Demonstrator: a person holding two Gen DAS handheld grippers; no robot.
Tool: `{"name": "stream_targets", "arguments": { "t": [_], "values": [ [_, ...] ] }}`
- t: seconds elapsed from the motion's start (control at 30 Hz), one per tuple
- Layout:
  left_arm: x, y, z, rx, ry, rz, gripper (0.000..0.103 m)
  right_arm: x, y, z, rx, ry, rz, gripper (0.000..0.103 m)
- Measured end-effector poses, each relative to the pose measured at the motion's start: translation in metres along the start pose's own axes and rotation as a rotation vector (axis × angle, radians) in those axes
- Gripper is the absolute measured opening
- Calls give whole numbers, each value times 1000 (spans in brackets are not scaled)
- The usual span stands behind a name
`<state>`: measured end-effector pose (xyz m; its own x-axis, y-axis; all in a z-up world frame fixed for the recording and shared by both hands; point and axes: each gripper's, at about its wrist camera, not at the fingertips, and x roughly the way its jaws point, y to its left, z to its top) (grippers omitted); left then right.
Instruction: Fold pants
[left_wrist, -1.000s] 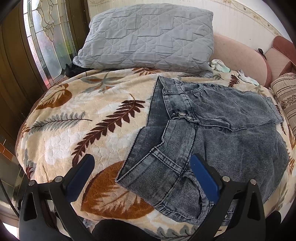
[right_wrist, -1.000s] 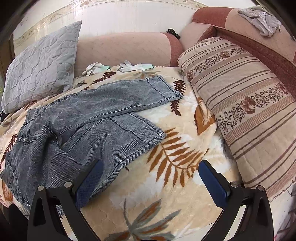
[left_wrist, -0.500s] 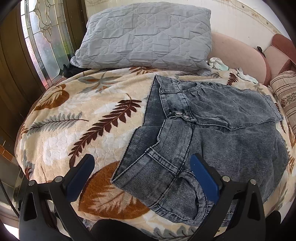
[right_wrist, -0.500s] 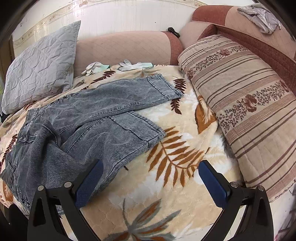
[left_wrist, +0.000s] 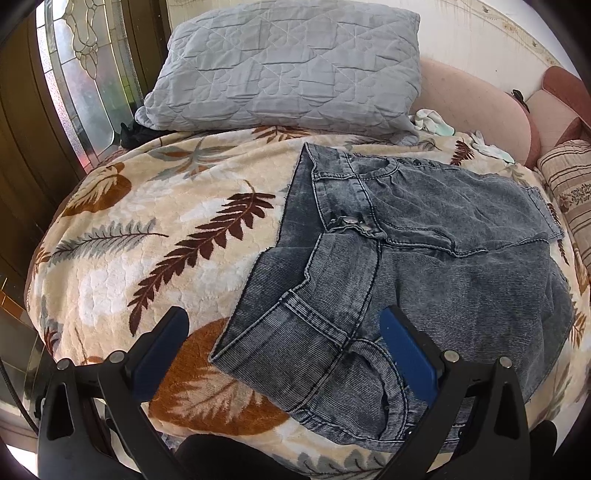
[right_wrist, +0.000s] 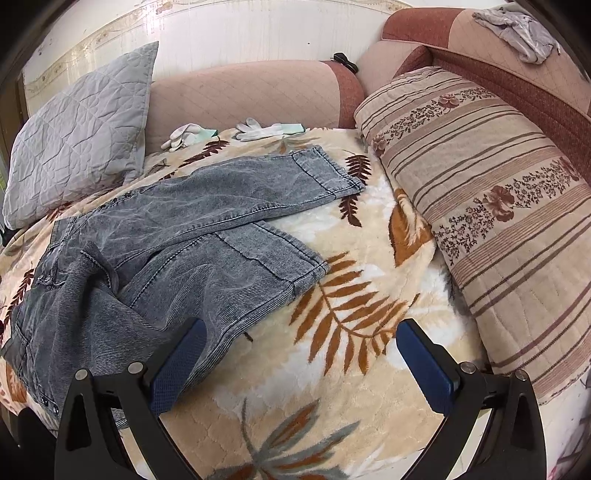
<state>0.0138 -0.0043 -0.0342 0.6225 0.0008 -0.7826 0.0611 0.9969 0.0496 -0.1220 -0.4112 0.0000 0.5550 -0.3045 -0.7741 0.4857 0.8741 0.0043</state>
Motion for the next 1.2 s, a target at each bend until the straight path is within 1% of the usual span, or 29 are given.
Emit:
{"name": "stream_targets", "arguments": {
  "t": [0.13,0.27,0.37,0.5,0.6,0.67,0.7,0.73,0.77,0.8,0.83,0.87,0.9,0.93,0.97,1.0,1.03,1.07,1.13,1.17,1.2],
  "values": [
    [5,3,4,-22,42,-27,103,3,-6,2,12,6,23,103],
    [9,24,17,-95,84,-71,103,13,-38,9,115,29,57,103],
    [12,44,21,-156,130,-95,103,27,-58,18,185,53,111,103],
    [24,55,4,-261,250,-191,103,59,-58,24,228,125,212,103],
    [43,47,-20,-288,370,-252,103,89,-50,25,256,195,260,100],
    [54,39,-29,-302,425,-274,103,107,-43,24,286,239,311,98],
    [60,36,-32,-318,450,-284,103,117,-38,24,295,264,336,97],
    [65,33,-34,-341,469,-300,103,123,-34,23,299,281,345,92],
    [68,31,-34,-357,474,-296,103,130,-28,22,302,299,356,88],
    [67,29,-31,-374,465,-285,103,136,-23,21,305,314,375,75],
    [66,26,-27,-391,452,-292,100,140,-18,20,305,324,384,59],
    [64,25,-23,-404,435,-308,93,141,-14,21,298,313,354,47],
    [59,22,-18,-410,413,-330,67,141,-13,22,293,304,333,8],
    [54,20,-11,-402,403,-331,49,141,-14,22,304,315,357,2],
    [49,17,-6,-387,398,-330,42,137,-19,23,322,308,370,2],
    [46,16,-4,-373,393,-336,22,128,-26,23,338,278,383,2],
    [42,16,-4,-361,391,-335,9,115,-32,24,343,243,404,2],
    [39,16,-4,-348,389,-334,9,98,-40,22,341,201,410,2],
    [35,20,-10,-330,382,-323,9,59,-57,8,307,120,361,2],
    [36,22,-14,-321,386,-311,9,46,-66,-2,296,107,335,2],
    [44,25,-20,-315,395,-294,9,40,-75,-13,297,113,311,2]
  ]
}}
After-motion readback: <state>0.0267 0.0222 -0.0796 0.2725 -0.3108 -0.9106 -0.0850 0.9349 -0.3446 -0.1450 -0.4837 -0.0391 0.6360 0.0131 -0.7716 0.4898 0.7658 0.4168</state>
